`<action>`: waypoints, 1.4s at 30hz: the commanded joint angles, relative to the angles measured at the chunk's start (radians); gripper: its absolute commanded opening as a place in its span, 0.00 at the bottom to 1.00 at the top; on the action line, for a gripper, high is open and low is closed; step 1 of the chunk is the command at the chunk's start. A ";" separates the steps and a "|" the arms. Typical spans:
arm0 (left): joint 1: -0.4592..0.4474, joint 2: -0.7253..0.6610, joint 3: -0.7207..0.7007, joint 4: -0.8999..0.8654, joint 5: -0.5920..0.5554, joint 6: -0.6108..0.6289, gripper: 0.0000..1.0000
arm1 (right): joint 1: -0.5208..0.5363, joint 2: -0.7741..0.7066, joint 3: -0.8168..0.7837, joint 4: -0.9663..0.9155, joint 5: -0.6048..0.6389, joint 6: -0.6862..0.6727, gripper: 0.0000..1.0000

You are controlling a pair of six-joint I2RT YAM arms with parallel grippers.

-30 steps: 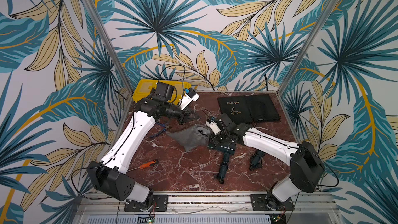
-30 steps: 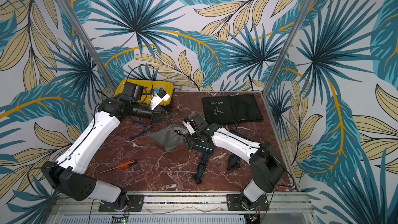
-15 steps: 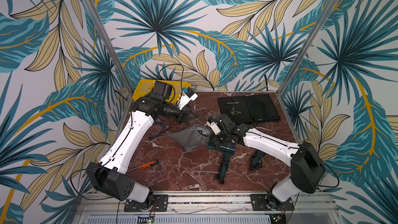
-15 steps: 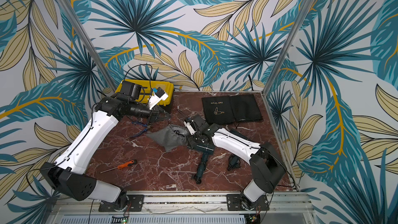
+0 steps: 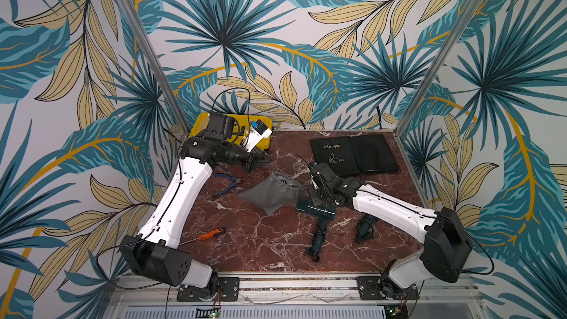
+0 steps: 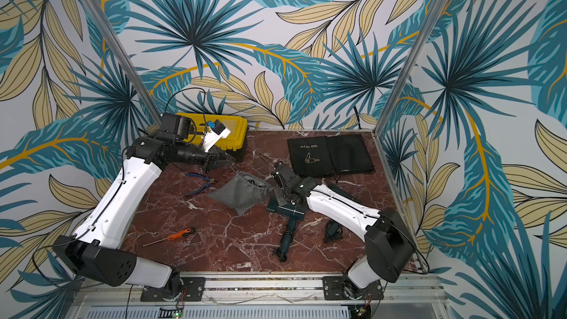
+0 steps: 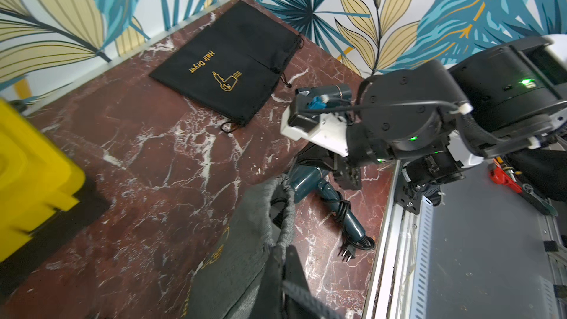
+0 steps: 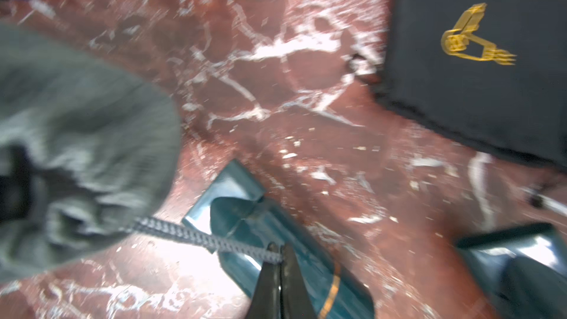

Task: Pack away hair dryers
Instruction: Pull the drawstrings on both sides of the drawstring bag.

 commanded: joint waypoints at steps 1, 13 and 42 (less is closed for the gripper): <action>0.068 -0.046 0.052 0.015 -0.007 0.021 0.00 | -0.004 -0.064 0.020 -0.057 0.119 0.066 0.00; 0.333 -0.010 0.102 0.015 0.102 -0.003 0.00 | -0.021 -0.318 -0.048 -0.146 0.255 0.163 0.00; 0.586 0.110 0.215 0.006 0.170 0.049 0.00 | -0.301 -0.613 -0.193 -0.249 0.056 0.194 0.00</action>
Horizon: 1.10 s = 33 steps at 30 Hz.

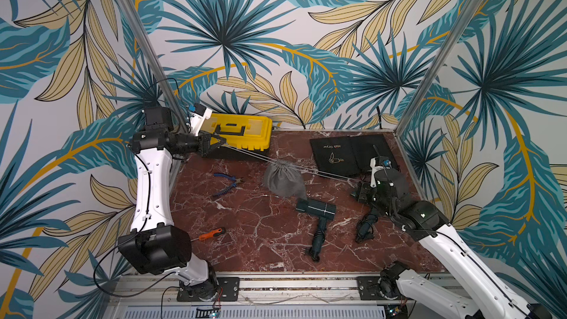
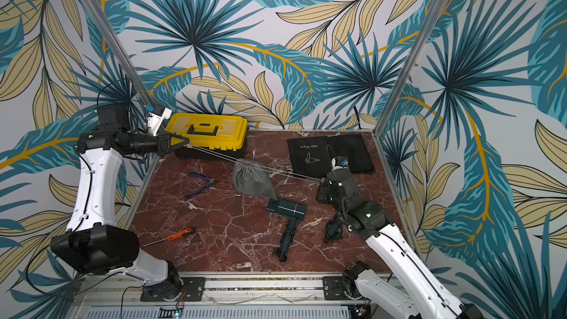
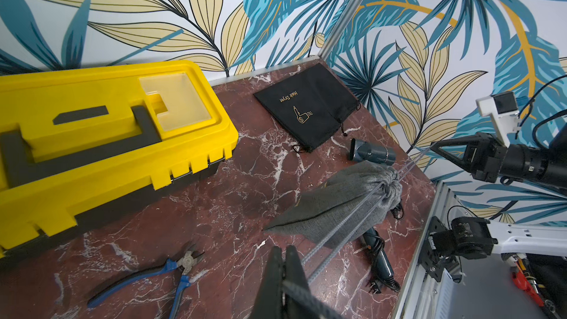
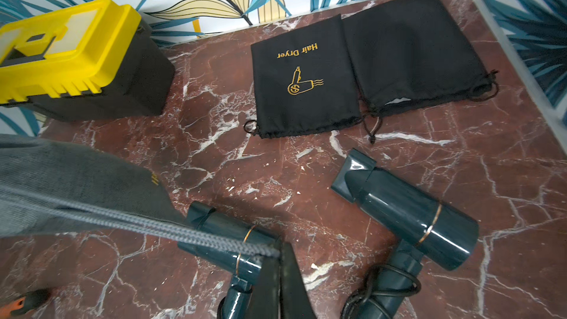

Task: Pack away hair dryers
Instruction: Pull the drawstrings on both sides of the drawstring bag, then place the drawstring bag at the center of the board, then place the drawstrings on both sides at the center of the board.

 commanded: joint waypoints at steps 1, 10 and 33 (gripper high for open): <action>0.081 0.009 0.087 0.106 -0.052 -0.004 0.00 | -0.045 0.014 -0.034 -0.087 0.022 -0.019 0.00; 0.071 0.043 0.160 0.106 -0.009 -0.065 0.00 | -0.029 0.166 0.016 0.111 -0.259 -0.023 0.00; -0.303 -0.306 -0.240 0.081 -0.197 0.051 0.00 | 0.338 0.402 0.078 0.263 -0.421 0.047 0.00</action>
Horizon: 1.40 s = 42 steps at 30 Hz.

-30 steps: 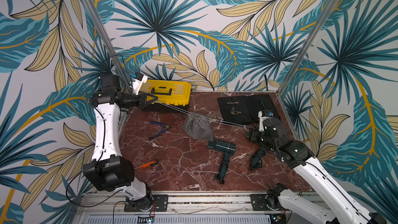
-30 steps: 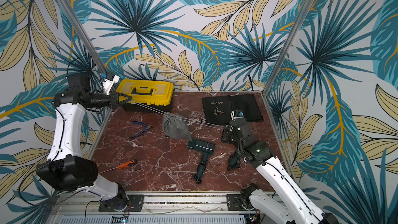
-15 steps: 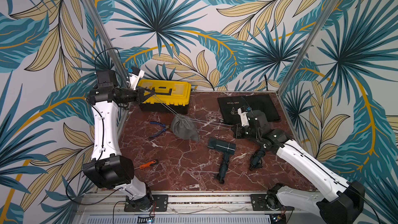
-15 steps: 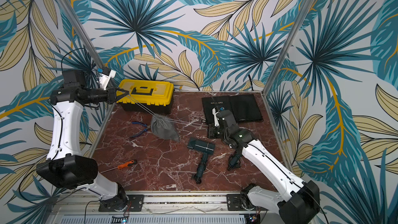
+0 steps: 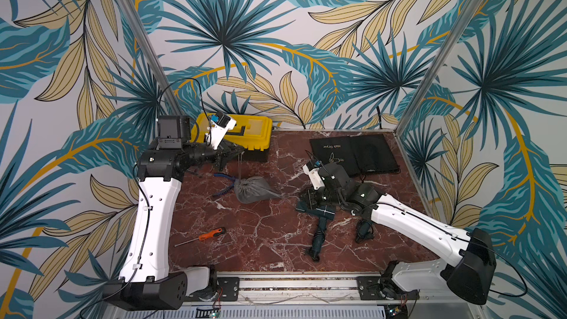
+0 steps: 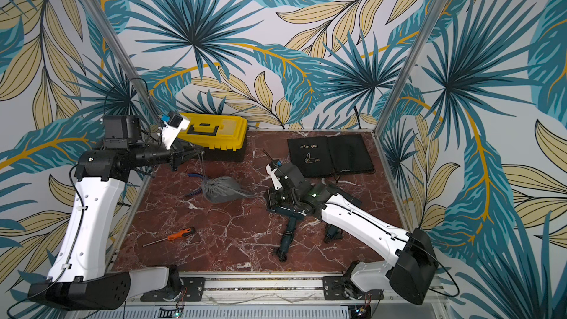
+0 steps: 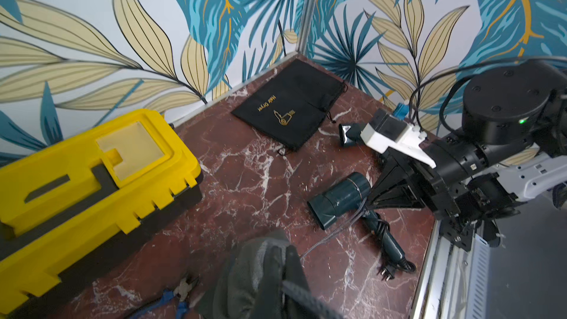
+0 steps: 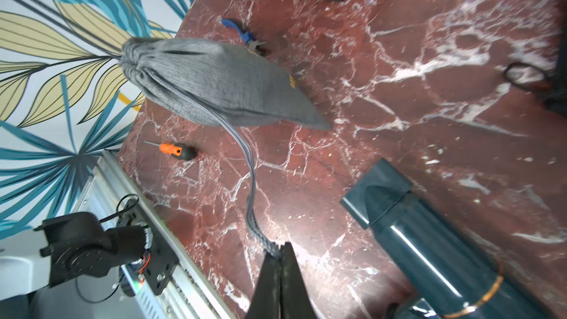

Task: Pack away hair dryers
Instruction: Place the drawstrings on both sides at the center of the board.

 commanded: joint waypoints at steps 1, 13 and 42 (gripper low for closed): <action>-0.041 -0.021 -0.086 -0.020 -0.029 0.046 0.00 | 0.008 -0.027 -0.048 0.032 -0.067 0.046 0.00; -0.159 0.078 -0.213 -0.021 -0.113 0.112 0.00 | 0.053 0.067 -0.109 0.094 -0.162 0.128 0.00; -0.266 0.283 0.014 -0.101 -0.378 0.055 1.00 | 0.051 0.276 0.217 -0.432 0.048 0.050 0.48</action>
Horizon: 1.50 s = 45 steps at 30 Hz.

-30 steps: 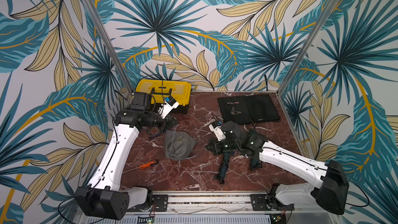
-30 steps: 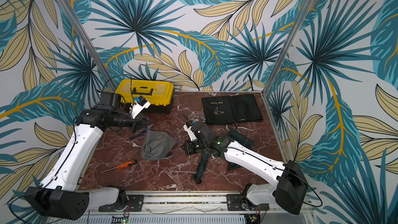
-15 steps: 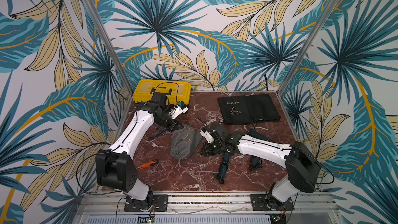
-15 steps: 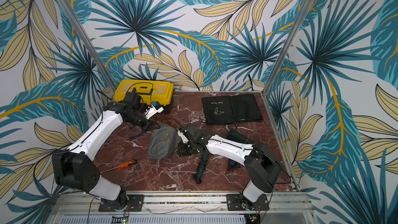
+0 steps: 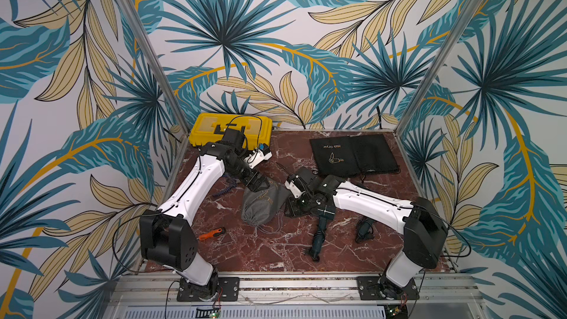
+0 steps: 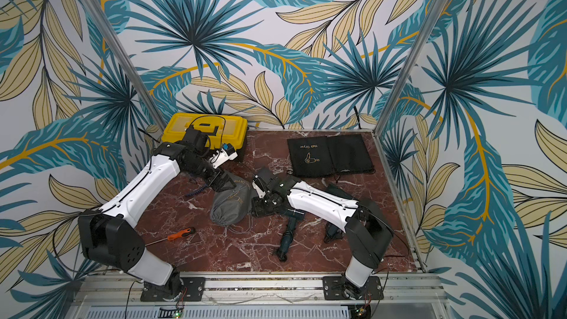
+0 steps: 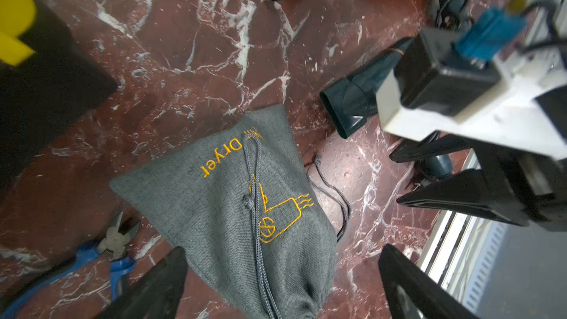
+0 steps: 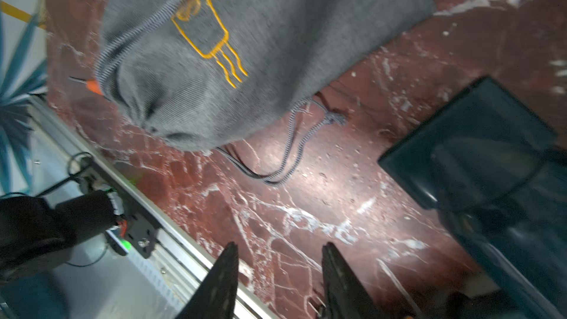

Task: Pack away hair dryers
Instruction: Place the drawstrings on both sides at the center of the board, then pick up the hair dryer from the center of the board.

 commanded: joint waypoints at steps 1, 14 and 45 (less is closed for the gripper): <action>-0.006 -0.020 0.155 -0.080 -0.020 -0.020 0.99 | 0.002 -0.114 0.002 -0.185 0.145 0.031 0.51; -0.063 0.024 0.452 -0.116 0.178 -0.160 1.00 | 0.077 -0.511 -0.475 -0.028 0.290 0.567 0.66; -0.150 0.107 0.470 -0.112 0.131 -0.184 0.99 | 0.168 -0.086 -0.504 0.112 0.377 0.680 0.33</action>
